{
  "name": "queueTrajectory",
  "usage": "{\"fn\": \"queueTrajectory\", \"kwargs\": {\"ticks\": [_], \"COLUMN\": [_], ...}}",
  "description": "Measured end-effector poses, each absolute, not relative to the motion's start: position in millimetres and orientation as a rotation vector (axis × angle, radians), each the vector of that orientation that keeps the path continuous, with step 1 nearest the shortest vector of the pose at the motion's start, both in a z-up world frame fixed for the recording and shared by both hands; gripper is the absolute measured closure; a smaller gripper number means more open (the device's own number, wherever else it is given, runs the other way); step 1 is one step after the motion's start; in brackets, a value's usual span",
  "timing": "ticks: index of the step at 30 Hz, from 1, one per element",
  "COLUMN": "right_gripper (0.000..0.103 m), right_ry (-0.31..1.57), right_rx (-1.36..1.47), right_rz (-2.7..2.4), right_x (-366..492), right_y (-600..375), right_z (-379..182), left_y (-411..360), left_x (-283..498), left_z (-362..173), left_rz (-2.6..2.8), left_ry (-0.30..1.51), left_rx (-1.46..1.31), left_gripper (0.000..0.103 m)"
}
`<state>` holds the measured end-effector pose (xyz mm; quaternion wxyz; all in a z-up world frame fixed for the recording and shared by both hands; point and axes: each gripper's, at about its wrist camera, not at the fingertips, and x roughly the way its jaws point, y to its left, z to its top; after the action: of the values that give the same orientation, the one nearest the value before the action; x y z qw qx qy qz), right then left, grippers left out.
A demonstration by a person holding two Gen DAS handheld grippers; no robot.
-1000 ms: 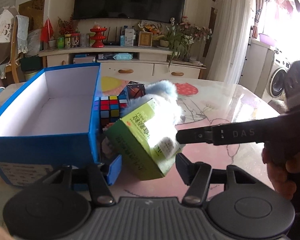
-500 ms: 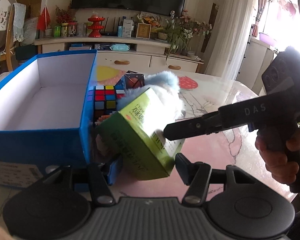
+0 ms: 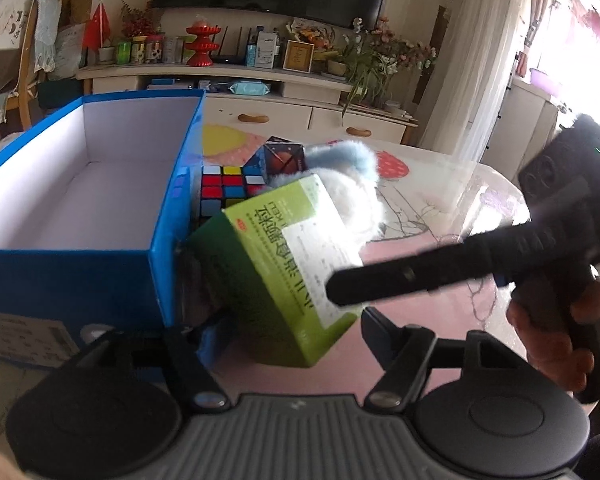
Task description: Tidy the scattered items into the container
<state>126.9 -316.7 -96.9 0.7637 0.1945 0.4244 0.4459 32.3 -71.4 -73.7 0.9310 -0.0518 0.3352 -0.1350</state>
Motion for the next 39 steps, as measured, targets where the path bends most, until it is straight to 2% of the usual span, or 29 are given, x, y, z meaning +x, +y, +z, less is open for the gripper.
{"fn": "queueTrajectory", "kwargs": {"ticks": [1,11,18,22,32,35,37,39], "right_gripper": [0.036,0.036,0.029,0.029,0.030,0.040,0.061,0.063], "right_ry": [0.919,0.869,0.905,0.913,0.859,0.841,0.821,0.803], "right_rx": [0.418,0.467,0.553,0.542,0.568,0.542,0.533,0.537], "right_rz": [0.973,0.926,0.941,0.994,0.976,0.970,0.972,0.974], "right_x": [126,127,142,141,144,142,139,135], "right_y": [-318,-317,-304,-301,-292,-288,-289,-292], "right_z": [-96,-100,-118,-120,-130,-126,-122,-118], "left_y": [-70,-70,-68,-66,-64,-64,-63,-61], "left_x": [33,35,38,41,45,44,43,41], "left_z": [-74,-75,-76,-77,-78,-78,-78,-77], "left_rz": [-0.276,-0.293,-0.280,-0.281,-0.278,-0.279,-0.279,-0.301], "left_ry": [0.686,0.683,0.684,0.685,0.679,0.675,0.667,0.652], "left_rx": [-0.112,-0.106,-0.117,-0.125,-0.133,-0.132,-0.133,-0.154], "left_gripper": [0.030,0.029,0.027,0.020,0.019,0.019,0.020,0.020]}}
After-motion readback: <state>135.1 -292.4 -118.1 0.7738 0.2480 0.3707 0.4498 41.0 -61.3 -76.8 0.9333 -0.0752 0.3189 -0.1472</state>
